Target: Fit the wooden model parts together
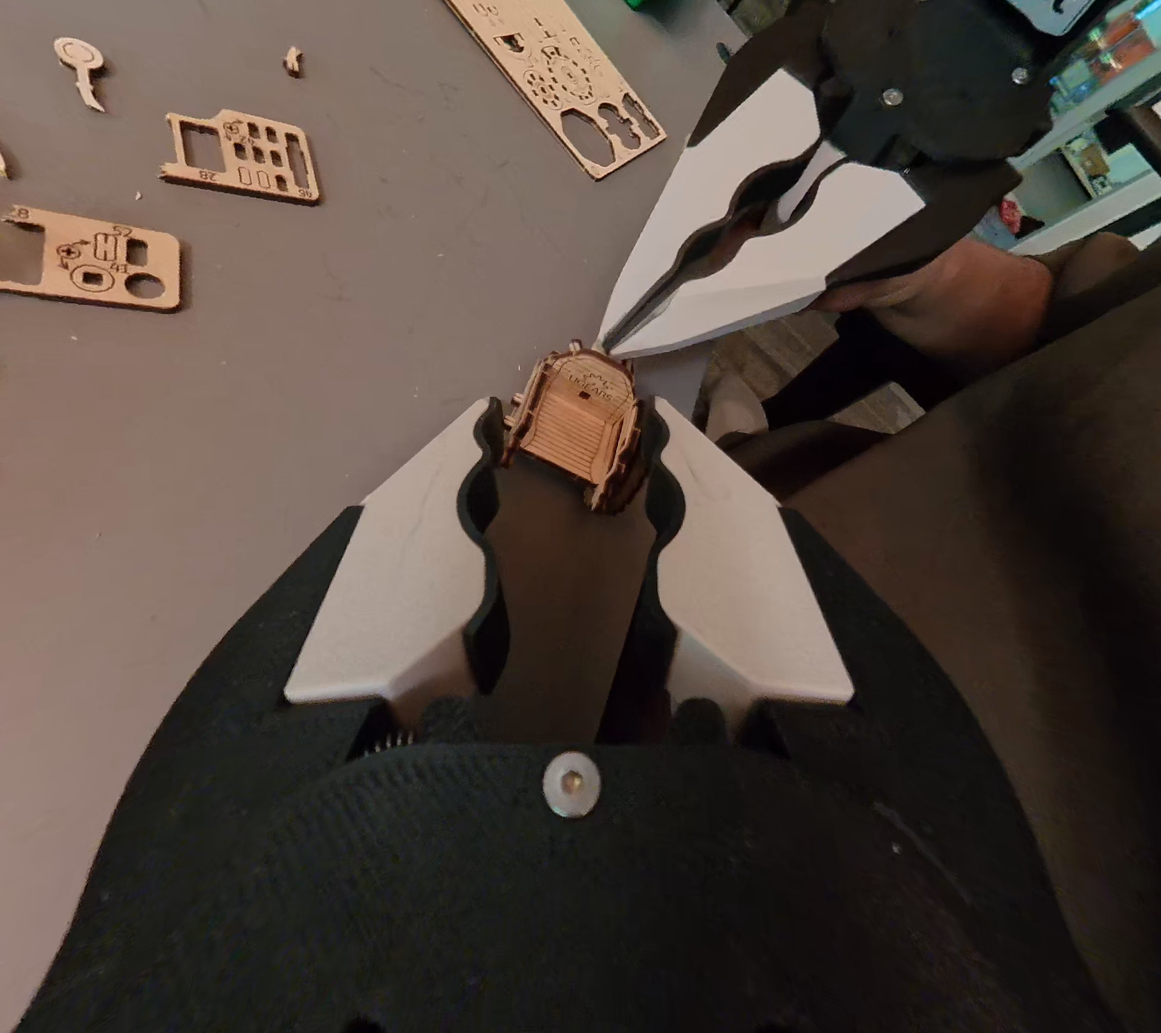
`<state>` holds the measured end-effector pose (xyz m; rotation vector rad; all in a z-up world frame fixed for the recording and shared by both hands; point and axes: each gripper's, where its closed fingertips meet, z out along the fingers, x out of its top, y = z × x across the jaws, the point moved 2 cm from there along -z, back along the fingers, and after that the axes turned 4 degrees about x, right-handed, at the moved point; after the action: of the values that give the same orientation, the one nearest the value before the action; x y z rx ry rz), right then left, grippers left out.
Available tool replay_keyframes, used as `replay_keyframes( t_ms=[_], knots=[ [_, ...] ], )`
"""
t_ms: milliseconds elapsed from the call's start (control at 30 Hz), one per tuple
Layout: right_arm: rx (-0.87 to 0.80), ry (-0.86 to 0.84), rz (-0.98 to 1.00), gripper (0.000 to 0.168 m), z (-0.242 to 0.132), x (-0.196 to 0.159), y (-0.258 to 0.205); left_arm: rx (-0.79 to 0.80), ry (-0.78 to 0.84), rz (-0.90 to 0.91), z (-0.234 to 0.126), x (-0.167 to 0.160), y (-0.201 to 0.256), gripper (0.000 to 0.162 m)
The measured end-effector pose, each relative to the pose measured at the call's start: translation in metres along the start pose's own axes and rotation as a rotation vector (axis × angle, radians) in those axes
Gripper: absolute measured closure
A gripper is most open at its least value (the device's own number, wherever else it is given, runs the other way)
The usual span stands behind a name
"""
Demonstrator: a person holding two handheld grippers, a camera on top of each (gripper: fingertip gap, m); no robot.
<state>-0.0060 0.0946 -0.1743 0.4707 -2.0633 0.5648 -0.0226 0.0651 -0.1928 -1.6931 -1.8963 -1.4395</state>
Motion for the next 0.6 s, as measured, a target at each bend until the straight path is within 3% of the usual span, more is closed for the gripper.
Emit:
replay_keyframes(
  t_ms=[167,367,600],
  knots=[
    [-0.01,0.083,0.009,0.168,-0.012,0.013,0.002,0.001,0.0,0.0,0.0,0.0,0.0,0.119],
    [0.0,-0.028,0.003,0.168,0.002,-0.003,-0.001,0.013,-0.003,0.008,0.001,0.0,-0.001,0.119],
    [-0.046,0.047,0.022,0.168,-0.015,0.006,0.011,0.01,-0.001,0.004,0.001,0.0,-0.001,0.119]
  ],
)
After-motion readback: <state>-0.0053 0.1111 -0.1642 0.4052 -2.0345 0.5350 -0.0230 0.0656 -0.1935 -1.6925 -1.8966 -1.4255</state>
